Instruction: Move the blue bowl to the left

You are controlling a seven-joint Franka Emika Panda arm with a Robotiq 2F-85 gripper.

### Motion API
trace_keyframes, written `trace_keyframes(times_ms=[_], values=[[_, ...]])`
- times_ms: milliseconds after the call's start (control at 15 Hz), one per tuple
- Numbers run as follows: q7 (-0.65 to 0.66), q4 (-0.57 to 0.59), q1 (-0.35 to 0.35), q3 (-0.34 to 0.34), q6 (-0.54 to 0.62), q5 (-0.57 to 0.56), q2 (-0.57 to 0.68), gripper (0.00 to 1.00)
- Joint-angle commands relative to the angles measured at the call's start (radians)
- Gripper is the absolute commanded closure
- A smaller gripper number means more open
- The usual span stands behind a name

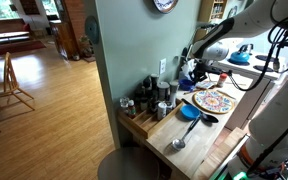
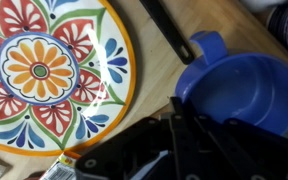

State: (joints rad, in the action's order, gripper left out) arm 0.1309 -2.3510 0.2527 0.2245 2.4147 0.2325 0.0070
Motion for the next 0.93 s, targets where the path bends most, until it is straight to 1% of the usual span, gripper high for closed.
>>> trace_keyframes(times_ms=[0,133,333,533,667,733,800,867], values=[[-0.133,-0.121,0.010,0.022,-0.044,-0.073,-0.131,0.99],[-0.212,-0.174,0.010,0.029,-0.051,-0.099,-0.189,0.99],[-0.331,-0.255,0.000,0.036,-0.046,-0.111,-0.284,0.99],[-0.389,-0.331,-0.020,0.029,-0.036,-0.105,-0.380,0.99],[-0.425,-0.396,-0.048,0.016,-0.022,-0.100,-0.464,0.99],[-0.460,-0.424,-0.067,0.013,-0.031,-0.102,-0.506,0.99],[-0.475,-0.448,-0.085,0.001,-0.024,-0.111,-0.540,0.99],[-0.489,-0.463,-0.109,-0.011,-0.040,-0.113,-0.572,0.99]])
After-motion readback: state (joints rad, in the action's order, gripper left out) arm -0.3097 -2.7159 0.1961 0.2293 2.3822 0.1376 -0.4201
